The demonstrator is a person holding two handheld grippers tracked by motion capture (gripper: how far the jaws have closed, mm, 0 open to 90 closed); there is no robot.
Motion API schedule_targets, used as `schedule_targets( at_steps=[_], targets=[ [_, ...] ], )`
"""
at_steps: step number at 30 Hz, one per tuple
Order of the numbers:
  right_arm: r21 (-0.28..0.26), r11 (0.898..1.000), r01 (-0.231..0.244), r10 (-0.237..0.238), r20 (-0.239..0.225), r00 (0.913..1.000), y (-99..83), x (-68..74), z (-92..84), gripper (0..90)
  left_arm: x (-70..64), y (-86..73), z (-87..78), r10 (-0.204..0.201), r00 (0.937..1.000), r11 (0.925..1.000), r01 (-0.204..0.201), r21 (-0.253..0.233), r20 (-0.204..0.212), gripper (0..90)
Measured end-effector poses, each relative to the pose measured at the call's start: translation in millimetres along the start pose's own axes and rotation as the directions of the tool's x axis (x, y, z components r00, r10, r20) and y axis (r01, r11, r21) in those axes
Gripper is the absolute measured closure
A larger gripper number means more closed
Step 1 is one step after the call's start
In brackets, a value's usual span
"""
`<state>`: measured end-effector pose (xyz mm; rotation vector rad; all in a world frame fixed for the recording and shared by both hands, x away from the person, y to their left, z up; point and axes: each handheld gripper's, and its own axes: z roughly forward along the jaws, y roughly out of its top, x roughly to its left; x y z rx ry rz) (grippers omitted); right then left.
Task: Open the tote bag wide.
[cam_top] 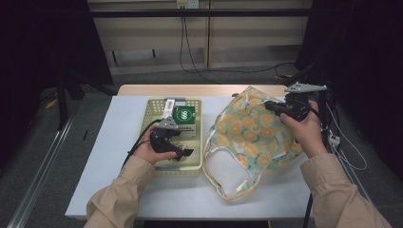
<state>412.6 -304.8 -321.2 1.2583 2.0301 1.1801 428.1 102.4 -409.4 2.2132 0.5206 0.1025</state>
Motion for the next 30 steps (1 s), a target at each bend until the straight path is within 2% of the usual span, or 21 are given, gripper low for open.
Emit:
schedule_targets(
  at_steps=[6, 8, 9, 10, 13, 16, 20, 21, 25, 30],
  targets=[
    [0.003, 1.0, -0.001, 0.001, -0.001, 1.0, -2.2, -0.5, 0.8, 90.0, -0.1, -2.2, 4.1, 0.0, 1.0, 0.9997, 0.0, 0.024, -0.007, 6.2],
    [0.003, 1.0, -0.004, 0.004, -0.001, 1.0, -2.7, -0.2, 1.0, 90.0, 0.9, -3.2, 5.0, 0.008, 0.9996, 0.9988, -0.007, 0.048, -0.027, 6.6],
    [0.003, 1.0, -0.005, 0.005, -0.001, 1.0, -2.9, -0.2, 1.1, 90.0, 1.7, -4.5, 6.1, 0.001, 0.9998, 0.9986, 0.0, 0.053, -0.02, 6.6],
    [0.003, 1.0, -0.004, 0.004, -0.001, 1.0, -3.2, -0.1, 1.3, 90.0, 2.5, -4.9, 5.9, 0.015, 0.9996, 0.9979, -0.014, 0.064, -0.024, 7.3],
    [0.005, 1.0, 0.002, -0.002, -0.002, 1.0, -3.4, 0.2, 1.5, 90.0, 1.8, -6.0, 6.8, 0.02, 0.9996, 0.9974, -0.019, 0.07, -0.018, 8.2],
    [0.005, 1.0, 0.001, -0.001, -0.002, 1.0, -3.6, 0.5, 1.7, 90.0, 0.5, -5.7, 7.4, 0.043, 0.9988, 0.9949, -0.041, 0.092, -0.023, 7.9],
    [0.006, 1.0, 0.002, -0.002, -0.003, 1.0, -3.5, 1.0, 1.1, 90.0, -0.8, -7.3, 8.2, 0.012, 0.9998, 0.9972, -0.011, 0.074, -0.017, 8.0],
    [0.005, 1.0, 0.003, -0.003, -0.003, 1.0, -3.4, 1.0, 1.0, 90.0, -0.3, -8.0, 7.7, 0.026, 0.9995, 0.9955, -0.024, 0.091, -0.016, 8.0],
    [0.008, 1.0, 0.001, -0.001, -0.003, 1.0, -3.7, 0.6, 0.7, 90.0, -1.3, -8.8, 9.9, 0.022, 0.9997, 0.9947, -0.021, 0.101, -0.006, 8.1],
    [0.006, 1.0, -0.001, 0.001, -0.004, 1.0, -4.0, 1.8, 1.4, 90.0, 0.5, -9.8, 8.6, 0.026, 0.9991, 0.991, -0.021, 0.132, -0.033, 8.8]
  ],
)
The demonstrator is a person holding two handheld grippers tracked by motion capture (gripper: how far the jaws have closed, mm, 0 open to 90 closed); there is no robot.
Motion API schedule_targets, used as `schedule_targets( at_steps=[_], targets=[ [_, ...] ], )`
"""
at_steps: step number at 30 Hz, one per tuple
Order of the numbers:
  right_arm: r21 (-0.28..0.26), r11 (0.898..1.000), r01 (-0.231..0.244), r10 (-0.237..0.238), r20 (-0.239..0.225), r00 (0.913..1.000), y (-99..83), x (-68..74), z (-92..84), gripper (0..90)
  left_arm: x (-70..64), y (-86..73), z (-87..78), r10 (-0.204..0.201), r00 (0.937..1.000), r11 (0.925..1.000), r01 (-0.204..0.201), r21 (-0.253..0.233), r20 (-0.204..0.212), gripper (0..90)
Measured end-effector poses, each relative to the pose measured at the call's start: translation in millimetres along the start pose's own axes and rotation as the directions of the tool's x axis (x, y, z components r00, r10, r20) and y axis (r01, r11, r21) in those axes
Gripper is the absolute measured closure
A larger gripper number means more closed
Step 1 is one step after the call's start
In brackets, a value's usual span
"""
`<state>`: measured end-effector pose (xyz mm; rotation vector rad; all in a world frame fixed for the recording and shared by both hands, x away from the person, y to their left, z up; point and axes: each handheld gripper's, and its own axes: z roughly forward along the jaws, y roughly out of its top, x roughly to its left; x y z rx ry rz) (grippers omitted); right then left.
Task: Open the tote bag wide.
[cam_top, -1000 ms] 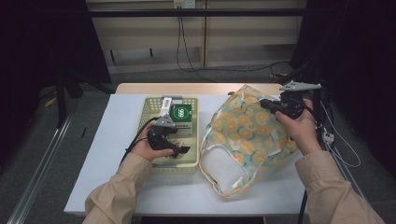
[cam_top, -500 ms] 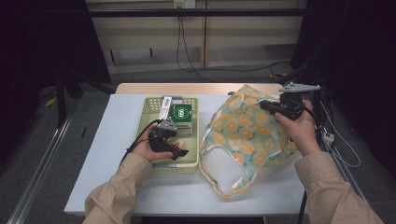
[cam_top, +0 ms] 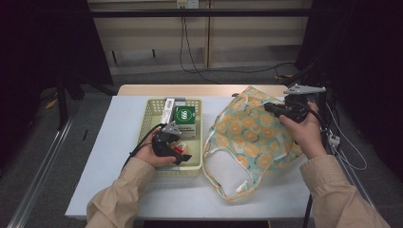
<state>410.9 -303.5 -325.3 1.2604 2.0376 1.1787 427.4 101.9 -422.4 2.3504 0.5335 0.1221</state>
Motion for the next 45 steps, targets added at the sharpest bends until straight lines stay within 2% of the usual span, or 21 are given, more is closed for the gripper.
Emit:
schedule_targets(
  at_steps=[4, 6, 7, 13, 15, 17, 21, 22, 23, 27, 29, 30, 35, 38, 41, 43, 45],
  targets=[
    [0.001, 1.0, 0.001, -0.001, -0.001, 1.0, -1.4, 0.4, 1.0, 90.0, 3.1, -3.8, -1.0, -0.019, 0.9996, 0.999, 0.02, 0.041, -0.02, 7.7],
    [0.0, 1.0, 0.0, 0.0, -0.001, 1.0, -1.9, 1.0, 1.4, 90.0, 6.1, -6.1, -1.2, -0.038, 0.9986, 0.9971, 0.041, 0.064, -0.038, 7.5],
    [0.0, 1.0, -0.001, 0.001, -0.002, 1.0, -2.1, 1.3, 1.4, 90.0, 6.8, -7.0, -0.6, -0.057, 0.9978, 0.9966, 0.059, 0.058, -0.035, 7.6],
    [-0.003, 1.0, -0.001, 0.0, -0.003, 1.0, -1.5, 0.8, 0.2, 90.0, 5.9, -5.1, 3.1, -0.026, 0.9992, 0.9972, 0.028, 0.07, -0.031, 9.5],
    [-0.002, 1.0, -0.002, 0.002, -0.004, 1.0, -1.6, 0.6, 0.1, 90.0, 6.7, -5.8, 4.4, -0.029, 0.999, 0.9953, 0.032, 0.091, -0.035, 9.9],
    [-0.002, 1.0, -0.002, 0.002, -0.003, 1.0, -1.8, 0.3, 0.1, 90.0, 6.8, -6.4, 5.7, -0.043, 0.9985, 0.9958, 0.045, 0.08, -0.034, 10.1],
    [-0.001, 1.0, -0.002, 0.002, -0.004, 1.0, -2.0, -0.2, 0.4, 90.0, 7.3, -6.6, 7.4, -0.047, 0.9978, 0.9946, 0.051, 0.09, -0.047, 11.6],
    [-0.001, 1.0, -0.002, 0.002, -0.004, 1.0, -2.0, -0.2, 0.5, 90.0, 7.9, -6.5, 7.4, -0.023, 0.9983, 0.9935, 0.029, 0.11, -0.055, 12.3],
    [-0.003, 1.0, -0.001, 0.001, -0.005, 1.0, -1.9, -0.2, 0.6, 90.0, 7.8, -6.4, 7.9, -0.017, 0.9982, 0.9923, 0.024, 0.121, -0.058, 13.3],
    [-0.003, 1.0, -0.001, 0.001, -0.007, 1.0, -2.0, -0.4, 0.8, 90.0, 5.9, -6.9, 10.9, -0.013, 0.9974, 0.9906, 0.023, 0.135, -0.07, 15.1],
    [-0.002, 1.0, -0.004, 0.004, -0.006, 1.0, -2.0, -0.3, 0.9, 90.0, 6.3, -7.2, 12.6, -0.005, 0.9974, 0.9863, 0.016, 0.164, -0.071, 18.1],
    [-0.002, 1.0, -0.004, 0.004, -0.006, 1.0, -2.0, -0.4, 1.0, 90.0, 6.4, -7.4, 13.2, -0.014, 0.9981, 0.9865, 0.024, 0.162, -0.06, 18.3],
    [-0.002, 1.0, -0.003, 0.003, -0.009, 1.0, -2.2, 0.1, 1.0, 90.0, 6.6, -7.4, 14.1, -0.03, 0.9974, 0.9849, 0.041, 0.168, -0.066, 19.9],
    [-0.002, 1.0, -0.006, 0.006, -0.008, 0.9999, -2.5, 0.2, 1.2, 90.0, 7.6, -7.2, 13.1, -0.042, 0.9958, 0.9838, 0.055, 0.171, -0.081, 20.1],
    [-0.001, 1.0, -0.002, 0.002, -0.008, 1.0, -3.1, 0.6, 1.4, 90.0, 9.2, -8.1, 11.1, -0.069, 0.9922, 0.9804, 0.086, 0.177, -0.104, 20.2],
    [0.0, 1.0, -0.001, 0.001, -0.01, 0.9999, -3.2, 0.7, 1.0, 90.0, 9.5, -8.0, 9.7, -0.076, 0.9896, 0.9812, 0.096, 0.167, -0.123, 20.3],
    [-0.002, 1.0, -0.006, 0.006, -0.009, 0.9999, -3.3, 0.8, 0.3, 90.0, 10.4, -7.1, 6.6, -0.091, 0.9882, 0.9825, 0.11, 0.15, -0.123, 20.4]
  ],
)
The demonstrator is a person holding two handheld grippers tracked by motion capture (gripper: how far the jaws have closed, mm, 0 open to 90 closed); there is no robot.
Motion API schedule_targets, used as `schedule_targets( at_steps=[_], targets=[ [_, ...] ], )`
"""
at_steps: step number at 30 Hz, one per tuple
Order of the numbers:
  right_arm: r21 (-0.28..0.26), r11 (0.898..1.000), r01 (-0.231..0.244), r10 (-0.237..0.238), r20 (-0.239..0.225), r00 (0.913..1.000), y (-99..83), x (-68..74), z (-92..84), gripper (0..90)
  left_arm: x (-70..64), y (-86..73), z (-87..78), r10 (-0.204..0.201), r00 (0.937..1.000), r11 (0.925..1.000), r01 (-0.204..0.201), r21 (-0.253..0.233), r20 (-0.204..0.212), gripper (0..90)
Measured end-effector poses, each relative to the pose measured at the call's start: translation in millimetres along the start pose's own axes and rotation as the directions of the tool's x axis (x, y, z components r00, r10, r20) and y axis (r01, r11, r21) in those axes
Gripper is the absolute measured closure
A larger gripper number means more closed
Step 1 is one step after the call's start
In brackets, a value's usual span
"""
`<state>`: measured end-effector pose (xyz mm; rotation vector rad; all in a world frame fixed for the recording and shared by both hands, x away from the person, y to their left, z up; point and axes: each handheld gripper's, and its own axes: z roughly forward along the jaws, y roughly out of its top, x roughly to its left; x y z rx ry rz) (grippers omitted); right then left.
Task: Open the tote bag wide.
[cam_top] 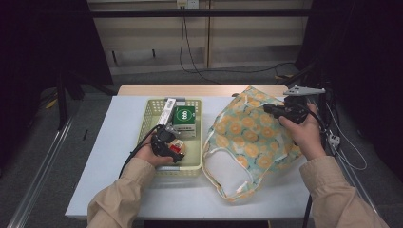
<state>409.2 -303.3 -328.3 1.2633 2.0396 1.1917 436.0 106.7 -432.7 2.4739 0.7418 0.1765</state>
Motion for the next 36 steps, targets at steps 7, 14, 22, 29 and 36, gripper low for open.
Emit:
schedule_targets(
  at_steps=[7, 14, 22, 29, 36],
  targets=[
    [-0.003, 1.0, -0.005, 0.005, 0.001, 1.0, -0.7, -1.2, -1.5, 90.0, 1.4, 1.1, -9.1, -0.017, 0.9998, 0.9984, 0.017, -0.054, -0.006, 20.5],
    [-0.006, 1.0, -0.006, 0.006, -0.002, 1.0, -0.7, -2.0, -1.7, 90.0, 2.3, 4.0, -17.9, -0.027, 0.9996, 0.996, 0.028, -0.085, 0.01, 20.5],
    [-0.007, 1.0, -0.011, 0.011, -0.005, 0.9999, -0.2, -1.5, 0.5, 90.0, -2.4, 19.5, -34.5, -0.011, 0.999, 0.995, 0.015, -0.099, 0.043, 20.5],
    [-0.015, 1.0, -0.018, 0.018, -0.001, 0.9998, 2.5, -4.0, 1.2, 90.0, -6.0, 33.2, -54.0, -0.01, 0.9983, 0.9909, 0.018, -0.134, 0.057, 20.5],
    [-0.026, 0.999, -0.026, 0.026, -0.009, 0.9996, 3.1, -4.0, 3.9, 90.0, -24.9, 57.2, -63.4, 0.038, 0.9967, 0.9851, -0.026, -0.17, 0.072, 20.5]
  ],
)
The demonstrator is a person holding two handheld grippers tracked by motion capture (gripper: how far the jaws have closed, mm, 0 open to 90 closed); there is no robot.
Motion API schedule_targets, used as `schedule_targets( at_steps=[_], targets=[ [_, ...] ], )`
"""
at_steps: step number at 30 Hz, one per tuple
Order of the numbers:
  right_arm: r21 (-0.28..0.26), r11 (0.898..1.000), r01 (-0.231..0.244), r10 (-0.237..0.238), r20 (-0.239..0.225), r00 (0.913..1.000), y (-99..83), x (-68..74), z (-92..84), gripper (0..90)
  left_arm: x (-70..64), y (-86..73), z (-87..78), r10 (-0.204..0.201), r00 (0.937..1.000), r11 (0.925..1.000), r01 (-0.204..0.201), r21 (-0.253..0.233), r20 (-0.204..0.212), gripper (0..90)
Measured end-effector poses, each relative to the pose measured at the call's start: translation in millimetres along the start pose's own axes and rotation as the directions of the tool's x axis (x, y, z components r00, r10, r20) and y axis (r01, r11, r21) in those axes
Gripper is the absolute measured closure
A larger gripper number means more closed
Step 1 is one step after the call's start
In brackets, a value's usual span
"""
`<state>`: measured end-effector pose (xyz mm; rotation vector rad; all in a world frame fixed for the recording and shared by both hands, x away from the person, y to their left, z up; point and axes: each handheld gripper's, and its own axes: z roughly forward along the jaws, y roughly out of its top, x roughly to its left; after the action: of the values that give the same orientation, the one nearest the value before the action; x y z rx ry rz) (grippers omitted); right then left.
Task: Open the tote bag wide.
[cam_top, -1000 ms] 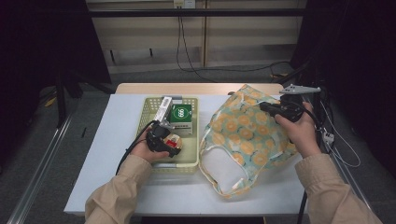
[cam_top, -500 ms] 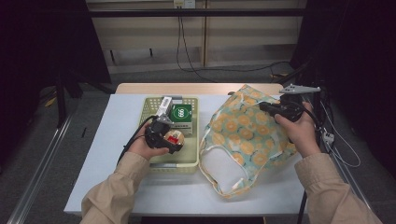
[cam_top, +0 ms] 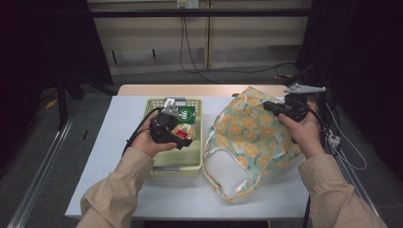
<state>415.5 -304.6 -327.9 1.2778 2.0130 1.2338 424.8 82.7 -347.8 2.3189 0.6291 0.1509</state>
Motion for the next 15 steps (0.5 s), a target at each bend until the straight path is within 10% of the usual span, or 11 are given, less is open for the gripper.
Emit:
schedule_targets(
  at_steps=[15],
  targets=[
    [-0.004, 1.0, -0.006, 0.006, -0.005, 1.0, -1.7, -2.6, -2.5, 90.0, -43.3, 46.1, 31.3, 0.064, 0.9931, 0.9969, -0.059, -0.052, 0.098, 20.5]
  ],
)
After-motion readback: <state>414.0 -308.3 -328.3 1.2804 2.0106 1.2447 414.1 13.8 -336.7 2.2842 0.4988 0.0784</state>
